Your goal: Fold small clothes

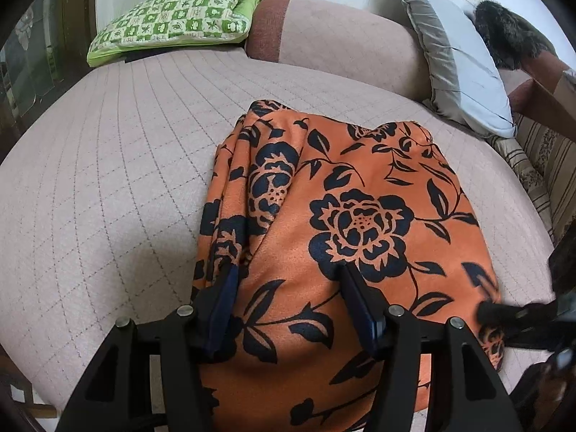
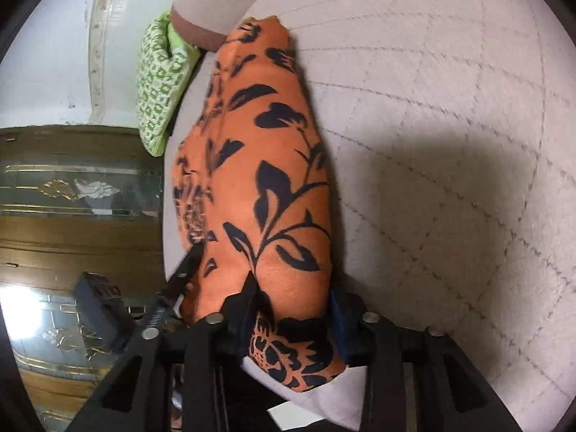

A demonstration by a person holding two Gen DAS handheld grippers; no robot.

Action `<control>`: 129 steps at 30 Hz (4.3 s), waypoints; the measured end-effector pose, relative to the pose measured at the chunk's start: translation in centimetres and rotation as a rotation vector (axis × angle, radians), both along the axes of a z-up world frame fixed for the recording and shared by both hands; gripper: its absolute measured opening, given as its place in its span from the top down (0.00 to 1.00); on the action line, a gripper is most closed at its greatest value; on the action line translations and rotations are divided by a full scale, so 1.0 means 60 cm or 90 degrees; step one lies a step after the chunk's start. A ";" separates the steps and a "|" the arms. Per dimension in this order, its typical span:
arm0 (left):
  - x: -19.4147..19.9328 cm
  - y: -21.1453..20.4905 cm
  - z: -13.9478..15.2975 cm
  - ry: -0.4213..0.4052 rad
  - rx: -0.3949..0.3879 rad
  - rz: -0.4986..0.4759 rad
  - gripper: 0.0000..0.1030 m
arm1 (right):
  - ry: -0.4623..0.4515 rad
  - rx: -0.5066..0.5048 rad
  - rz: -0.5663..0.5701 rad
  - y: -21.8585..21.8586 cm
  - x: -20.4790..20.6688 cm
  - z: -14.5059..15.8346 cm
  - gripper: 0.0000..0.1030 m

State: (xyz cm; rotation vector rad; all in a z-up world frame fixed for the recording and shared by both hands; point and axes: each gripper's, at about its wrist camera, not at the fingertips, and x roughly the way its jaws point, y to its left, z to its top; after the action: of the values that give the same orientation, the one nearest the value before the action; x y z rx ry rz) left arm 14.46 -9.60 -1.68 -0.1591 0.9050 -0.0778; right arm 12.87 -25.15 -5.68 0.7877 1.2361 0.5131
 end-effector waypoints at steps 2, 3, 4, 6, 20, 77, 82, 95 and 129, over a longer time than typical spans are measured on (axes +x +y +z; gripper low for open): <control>0.000 0.001 0.000 0.000 -0.003 0.000 0.41 | -0.028 0.014 -0.004 -0.003 0.006 0.027 0.29; 0.000 0.003 0.000 0.001 -0.004 0.000 0.41 | -0.040 0.019 -0.016 -0.008 0.015 0.037 0.26; 0.001 0.003 0.000 0.002 -0.006 0.000 0.41 | -0.049 0.017 -0.031 -0.014 0.023 0.041 0.22; 0.000 0.001 0.000 0.003 -0.005 -0.002 0.41 | -0.052 0.005 -0.062 -0.024 0.052 0.031 0.21; 0.003 0.004 0.000 0.006 -0.012 -0.004 0.40 | -0.068 -0.064 -0.017 -0.001 0.071 0.014 0.42; -0.050 0.159 -0.021 0.048 -0.344 0.055 0.78 | -0.239 -0.308 0.113 0.142 0.013 0.122 0.19; -0.055 0.178 -0.061 0.103 -0.386 0.079 0.80 | -0.223 -0.265 0.100 0.141 0.023 0.103 0.19; 0.135 0.159 0.036 0.054 -0.316 0.026 0.19 | -0.225 -0.235 0.119 0.131 0.033 0.101 0.18; 0.232 0.197 -0.043 0.151 -0.375 0.042 0.76 | -0.060 0.021 -0.016 0.044 0.253 0.020 0.29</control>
State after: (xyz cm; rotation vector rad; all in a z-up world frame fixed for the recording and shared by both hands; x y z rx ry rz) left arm 28.40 2.22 -4.26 -0.7583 1.0933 -0.2679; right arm 28.05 -22.49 -4.48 0.7977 1.1323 0.5458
